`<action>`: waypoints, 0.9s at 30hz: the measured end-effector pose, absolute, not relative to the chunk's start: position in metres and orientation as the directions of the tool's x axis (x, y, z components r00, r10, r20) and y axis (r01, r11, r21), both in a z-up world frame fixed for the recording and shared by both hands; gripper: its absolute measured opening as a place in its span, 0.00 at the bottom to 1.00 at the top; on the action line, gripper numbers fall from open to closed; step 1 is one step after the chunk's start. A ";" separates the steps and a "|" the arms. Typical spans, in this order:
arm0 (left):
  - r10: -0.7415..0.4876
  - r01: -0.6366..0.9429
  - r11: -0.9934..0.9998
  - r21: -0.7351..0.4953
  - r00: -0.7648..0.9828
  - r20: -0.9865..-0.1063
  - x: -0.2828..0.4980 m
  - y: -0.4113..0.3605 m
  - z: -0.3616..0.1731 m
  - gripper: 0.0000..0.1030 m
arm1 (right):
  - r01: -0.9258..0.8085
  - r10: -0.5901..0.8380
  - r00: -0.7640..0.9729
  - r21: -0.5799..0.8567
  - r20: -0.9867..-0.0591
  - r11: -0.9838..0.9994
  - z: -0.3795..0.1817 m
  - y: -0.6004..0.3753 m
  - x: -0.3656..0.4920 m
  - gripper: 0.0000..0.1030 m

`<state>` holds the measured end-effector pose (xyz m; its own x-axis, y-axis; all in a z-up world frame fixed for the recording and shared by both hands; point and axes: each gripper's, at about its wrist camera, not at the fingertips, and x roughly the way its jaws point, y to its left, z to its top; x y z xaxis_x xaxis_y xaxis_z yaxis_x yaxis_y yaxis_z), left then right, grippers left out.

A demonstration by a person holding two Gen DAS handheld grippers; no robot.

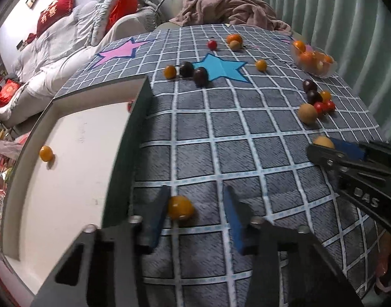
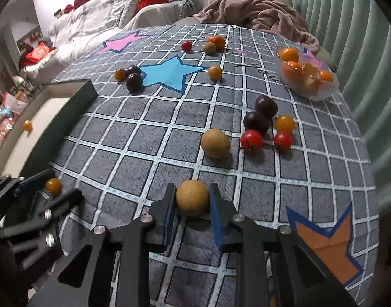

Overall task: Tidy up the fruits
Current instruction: 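Grasp a yellow-brown round fruit with the right tool while the left tool grasps an orange tomato, then carry the yellow-brown fruit in the right tool while the left tool carries the orange tomato to the tray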

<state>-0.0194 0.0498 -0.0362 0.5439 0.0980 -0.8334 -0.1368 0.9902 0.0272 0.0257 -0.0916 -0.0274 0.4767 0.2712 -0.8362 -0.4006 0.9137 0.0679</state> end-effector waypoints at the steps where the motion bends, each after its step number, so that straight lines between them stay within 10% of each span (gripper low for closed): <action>1: 0.095 -0.140 0.990 0.021 0.542 -0.835 -0.020 0.053 -0.036 0.30 | -0.398 0.281 0.475 0.081 -0.834 0.914 -0.027 -0.094 0.025 0.27; 27: 0.118 -0.106 0.992 0.070 0.566 -0.816 -0.045 0.053 -0.034 0.19 | -0.401 0.358 0.461 0.170 -0.812 0.900 -0.018 -0.105 0.014 0.27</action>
<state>-0.0449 0.0532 -0.0344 0.5665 0.1177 -0.8156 -0.1056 0.9920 0.0699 0.0144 -0.1050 -0.0185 0.4614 0.3582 -0.8117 -0.4007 0.9004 0.1695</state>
